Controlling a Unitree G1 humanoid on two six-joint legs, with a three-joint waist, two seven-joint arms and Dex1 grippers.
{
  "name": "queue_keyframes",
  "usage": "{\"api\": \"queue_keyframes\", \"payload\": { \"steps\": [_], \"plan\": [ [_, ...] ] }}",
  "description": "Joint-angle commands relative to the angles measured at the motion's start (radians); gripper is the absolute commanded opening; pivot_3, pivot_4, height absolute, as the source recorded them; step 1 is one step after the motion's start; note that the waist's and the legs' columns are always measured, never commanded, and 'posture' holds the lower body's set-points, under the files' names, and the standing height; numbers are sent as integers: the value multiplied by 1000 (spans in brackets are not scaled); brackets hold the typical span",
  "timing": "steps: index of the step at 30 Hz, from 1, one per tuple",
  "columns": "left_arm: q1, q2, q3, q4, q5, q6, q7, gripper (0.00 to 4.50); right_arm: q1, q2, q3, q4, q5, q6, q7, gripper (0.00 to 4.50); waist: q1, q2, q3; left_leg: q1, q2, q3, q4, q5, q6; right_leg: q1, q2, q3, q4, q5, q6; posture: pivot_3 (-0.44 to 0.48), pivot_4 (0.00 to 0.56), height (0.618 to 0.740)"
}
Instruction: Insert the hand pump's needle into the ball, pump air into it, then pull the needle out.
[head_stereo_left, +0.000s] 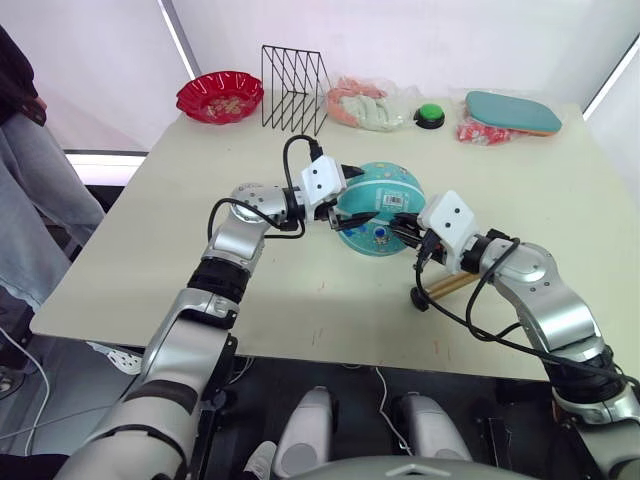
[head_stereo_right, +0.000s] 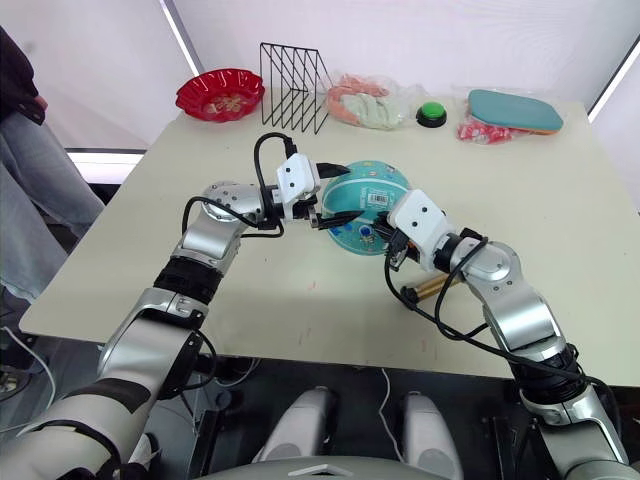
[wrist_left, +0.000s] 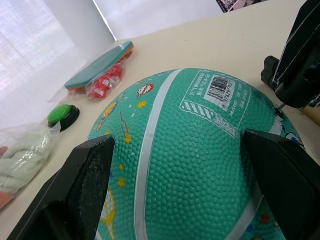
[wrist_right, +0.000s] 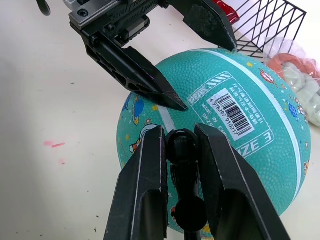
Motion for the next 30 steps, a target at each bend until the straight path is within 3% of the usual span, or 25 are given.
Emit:
{"api": "queue_keyframes", "payload": {
  "steps": [1, 20, 21, 25, 30],
  "plan": [
    [105, 56, -104, 241, 187, 162, 45, 4272, -62, -4, -122, -301, 96, -86, 15, 328, 0, 0, 0, 0, 0, 0, 0, 0, 0, 0, 0, 0, 0, 0, 0, 0, 150, 740],
    [98, 58, -115, 248, 190, 142, 48, 4272, -71, -61, -149, -331, 137, -25, 10, 328, -14, 2, -11, 1, 0, 0, 0, 0, 0, 1, 0, 1, 0, -1, 2, 0, 150, 740],
    [97, 58, -117, 251, 189, 140, 48, 4272, -70, -64, -152, -336, 141, -20, 10, 328, -19, 2, -20, 4, 1, 0, 0, 0, 0, 3, 0, 0, 0, -2, 3, 0, 150, 740],
    [91, 54, -115, 262, 193, 132, 47, 4272, -58, -75, -163, -353, 158, -10, 4, 328, -47, -8, -48, 39, 5, 1, -11, -4, -6, 34, -6, 0, -5, -11, -4, 0, 150, 740],
    [99, 51, -75, 219, 149, 114, 24, 4272, -16, -82, -166, -340, 154, -26, -8, 328, -54, 0, -56, 42, 8, -1, -17, -5, -7, 34, -29, -20, -9, -12, -4, 0, 150, 740]
  ]
}}
